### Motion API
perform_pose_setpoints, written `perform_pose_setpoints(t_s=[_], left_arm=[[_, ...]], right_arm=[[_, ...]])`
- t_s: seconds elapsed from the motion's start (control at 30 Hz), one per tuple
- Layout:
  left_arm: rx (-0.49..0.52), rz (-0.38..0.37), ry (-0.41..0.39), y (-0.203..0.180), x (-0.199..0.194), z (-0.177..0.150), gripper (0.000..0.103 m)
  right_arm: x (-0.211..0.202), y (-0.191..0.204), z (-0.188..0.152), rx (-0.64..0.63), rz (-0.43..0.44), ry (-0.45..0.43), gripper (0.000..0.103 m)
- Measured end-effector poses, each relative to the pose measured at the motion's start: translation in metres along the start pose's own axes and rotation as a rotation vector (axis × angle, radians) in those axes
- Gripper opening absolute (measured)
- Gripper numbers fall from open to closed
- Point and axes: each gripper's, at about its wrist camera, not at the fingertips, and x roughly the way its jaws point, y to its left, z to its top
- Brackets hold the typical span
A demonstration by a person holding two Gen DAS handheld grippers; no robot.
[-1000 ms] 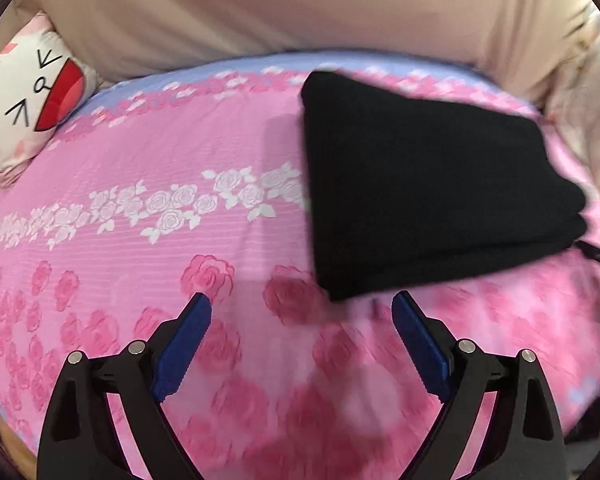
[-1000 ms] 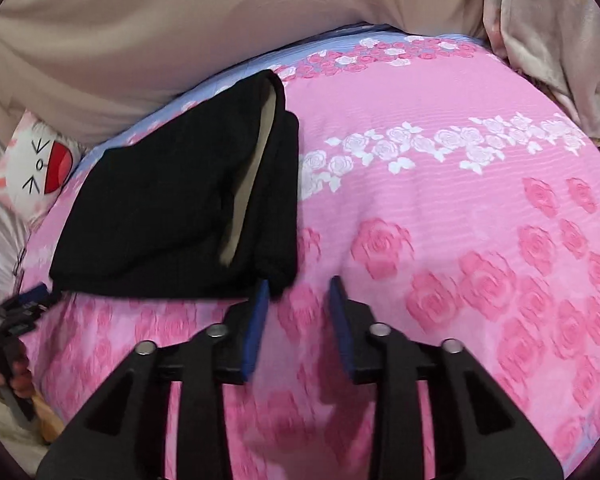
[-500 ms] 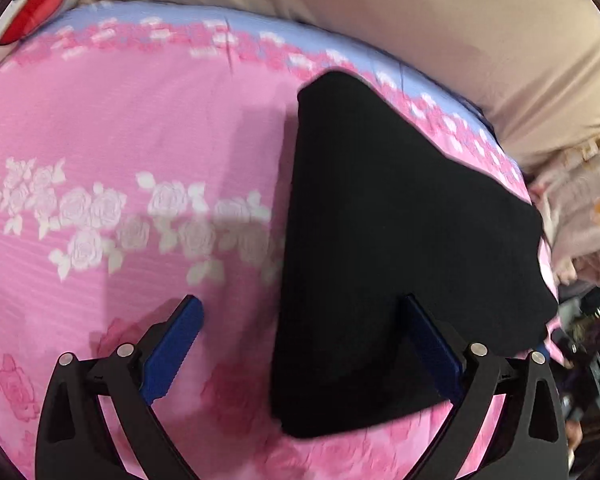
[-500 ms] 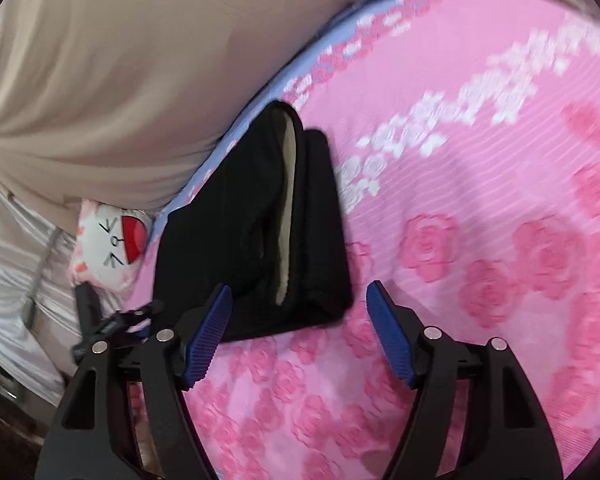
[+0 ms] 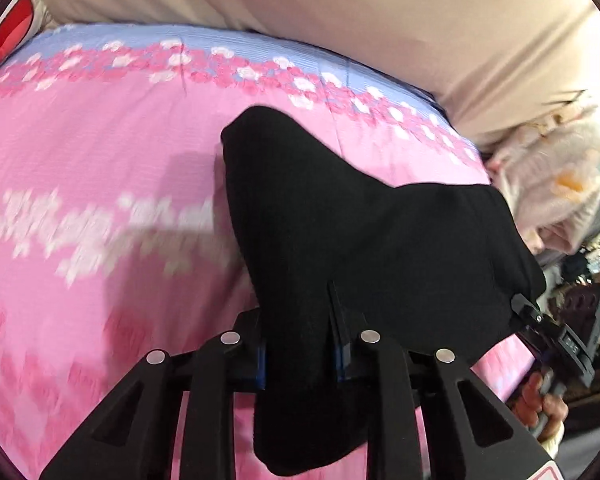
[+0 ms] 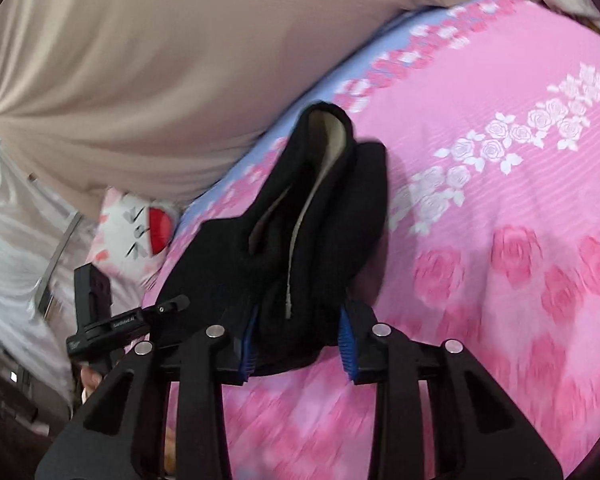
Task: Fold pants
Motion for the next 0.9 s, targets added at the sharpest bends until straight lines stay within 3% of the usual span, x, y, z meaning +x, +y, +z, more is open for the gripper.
perform_pose_setpoints(t_s=[0.07,0.1,0.13,0.2,0.27,0.3,0.33,0.37,0.43,0.5,0.53,0.57,0.6,0.67,0.7,0.73,0.77,0.8,0.87,0.9], left_arm=[[-0.014,0.022,0.044,0.009,0.007,-0.019,0.025],[-0.026,0.045,0.065,0.016,0.020,-0.027,0.040],[-0.039,0.046,0.045,0.020,0.021,-0.033,0.054],[-0.072,0.027,0.013,0.025,0.008,-0.034,0.055],[-0.048,0.083,-0.075,0.020,-0.020,-0.028,0.058],[-0.034,0.117,-0.110,0.018,-0.027,-0.024,0.079],[-0.023,0.154,-0.144,0.017,-0.032,-0.017,0.098],[-0.017,0.191,-0.168,0.016,-0.029,-0.008,0.098],[0.015,0.252,-0.102,0.015,-0.006,0.004,0.098],[0.019,0.253,0.020,0.022,0.029,0.012,0.098],[-0.008,0.226,0.032,0.026,0.039,0.012,0.098],[-0.021,0.194,0.024,0.028,0.041,0.012,0.098],[-0.031,0.156,0.039,0.031,0.045,0.014,0.098],[-0.052,0.090,0.061,0.036,0.051,0.023,0.095],[-0.043,0.049,0.064,0.036,0.052,0.026,0.061],[-0.045,-0.065,0.091,0.030,0.051,0.029,0.037],[-0.052,-0.060,0.080,0.028,0.044,0.031,0.033],[-0.038,-0.055,0.070,0.024,0.040,0.032,0.030],[-0.048,-0.042,0.102,0.034,0.052,0.032,0.041],[-0.073,-0.067,0.120,0.042,0.060,0.031,0.052]], right_arm=[[0.015,-0.012,-0.019,-0.014,-0.069,0.074,0.042],[0.027,-0.022,-0.026,-0.020,-0.121,0.124,0.048],[0.023,-0.033,-0.032,0.002,-0.073,0.086,0.052],[0.009,-0.035,-0.029,0.055,-0.082,0.092,0.062],[-0.012,-0.018,-0.018,-0.014,-0.109,0.018,0.071],[-0.017,-0.011,-0.010,-0.052,-0.111,-0.014,0.083],[-0.017,-0.007,0.000,-0.067,-0.107,-0.026,0.088],[-0.012,-0.006,0.008,-0.071,-0.102,-0.028,0.090],[0.018,-0.014,0.028,-0.051,-0.137,0.015,0.089],[0.048,-0.027,0.034,-0.013,-0.146,0.082,0.090],[0.069,-0.036,0.032,0.036,-0.093,0.140,0.088],[0.069,-0.036,0.030,0.015,-0.085,0.112,0.086],[0.074,-0.031,0.030,-0.021,-0.091,0.125,0.078],[0.077,-0.028,0.033,-0.023,-0.075,0.136,0.042],[0.074,-0.028,0.037,-0.017,-0.051,0.131,0.039],[0.066,-0.023,0.042,-0.026,-0.044,0.112,0.034],[0.056,-0.016,0.044,-0.046,-0.036,0.090,0.033],[0.047,-0.012,0.044,-0.056,-0.025,0.073,0.033],[0.045,-0.026,0.040,-0.045,-0.068,0.065,0.036],[0.056,-0.042,0.036,-0.022,-0.117,0.105,0.038]])
